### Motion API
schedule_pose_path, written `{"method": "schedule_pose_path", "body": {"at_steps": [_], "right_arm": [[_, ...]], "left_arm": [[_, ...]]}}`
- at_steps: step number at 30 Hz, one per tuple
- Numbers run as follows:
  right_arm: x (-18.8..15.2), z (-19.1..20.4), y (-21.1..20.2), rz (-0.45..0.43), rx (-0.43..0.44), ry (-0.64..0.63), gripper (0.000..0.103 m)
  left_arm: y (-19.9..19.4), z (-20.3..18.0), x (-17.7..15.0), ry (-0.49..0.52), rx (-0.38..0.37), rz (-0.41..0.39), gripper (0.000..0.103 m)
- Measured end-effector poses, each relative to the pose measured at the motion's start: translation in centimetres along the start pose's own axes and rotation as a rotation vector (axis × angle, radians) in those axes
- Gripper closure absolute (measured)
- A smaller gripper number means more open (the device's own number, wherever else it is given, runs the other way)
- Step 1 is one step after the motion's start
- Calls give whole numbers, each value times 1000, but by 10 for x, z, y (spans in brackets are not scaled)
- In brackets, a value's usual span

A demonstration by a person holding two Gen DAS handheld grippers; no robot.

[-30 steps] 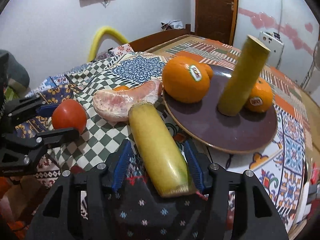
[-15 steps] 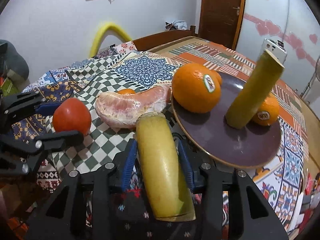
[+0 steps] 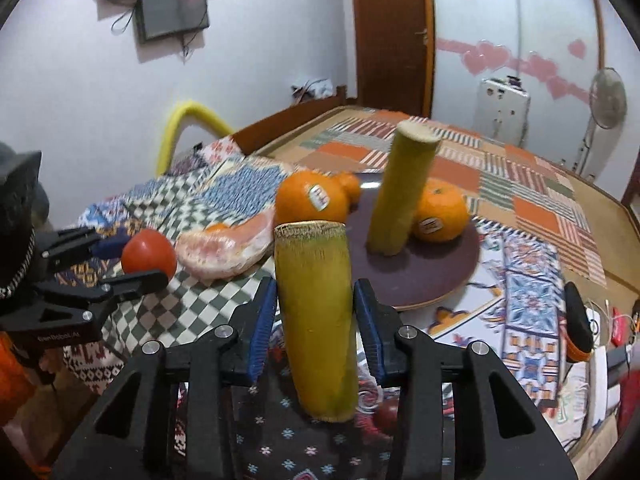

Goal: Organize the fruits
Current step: 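Stand the yellow roll on the plate with the right tool while the left tool carries the tomato toward it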

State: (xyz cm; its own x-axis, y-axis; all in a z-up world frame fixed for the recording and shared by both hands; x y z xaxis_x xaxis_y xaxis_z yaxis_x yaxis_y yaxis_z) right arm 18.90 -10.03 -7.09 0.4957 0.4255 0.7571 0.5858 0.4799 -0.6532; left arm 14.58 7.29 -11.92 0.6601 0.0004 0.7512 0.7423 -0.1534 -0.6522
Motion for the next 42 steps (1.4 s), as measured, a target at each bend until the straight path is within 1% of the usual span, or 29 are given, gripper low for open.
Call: {"method": "schedule_pose_path", "body": {"at_steps": [4,11,19,26,28,33,38,42], "right_arm": [[8,-5,-1,-29,-10,28,67],[20,-16,4,-59,6,76,67],[33,-16,11,-81,-1,80,67],[38,-18,37,-46,-9,99,67],[40,-16,41,-48,-16,97,67],[43,-9,43,-55,-40,69,67],[42,-8,43,-55,-46,65,67],[41,-8,44,-32,-50,59,67]], "left_arm": [[0,-4,10,9,-8,-19,55],[3,-12,36,45,-9,-62,55],[9,-17,55,63,-16,-96,55],[19,-17,57,74,-19,-93,55],[21,-16,56,75,-20,-92,55],[24,-15,54,73,-13,-88,55],[23,-11,52,63,-13,-86,55],[23,-12,51,66,-10,-82,55]]}}
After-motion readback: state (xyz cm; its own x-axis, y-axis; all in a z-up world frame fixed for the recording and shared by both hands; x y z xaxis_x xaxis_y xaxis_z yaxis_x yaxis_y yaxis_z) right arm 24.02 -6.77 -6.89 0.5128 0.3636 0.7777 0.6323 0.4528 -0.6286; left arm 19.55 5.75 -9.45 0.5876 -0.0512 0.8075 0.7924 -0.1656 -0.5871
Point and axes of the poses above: each gripper's, at about its wrist camera, not at the fingertips, and y roughly the way its jaws point, z to its left, x to its top, the point moved 1 cm from there along y, roughly the way its jaws point, and after that the axes turned 5 degrees about -x, right-handed, at the moved point
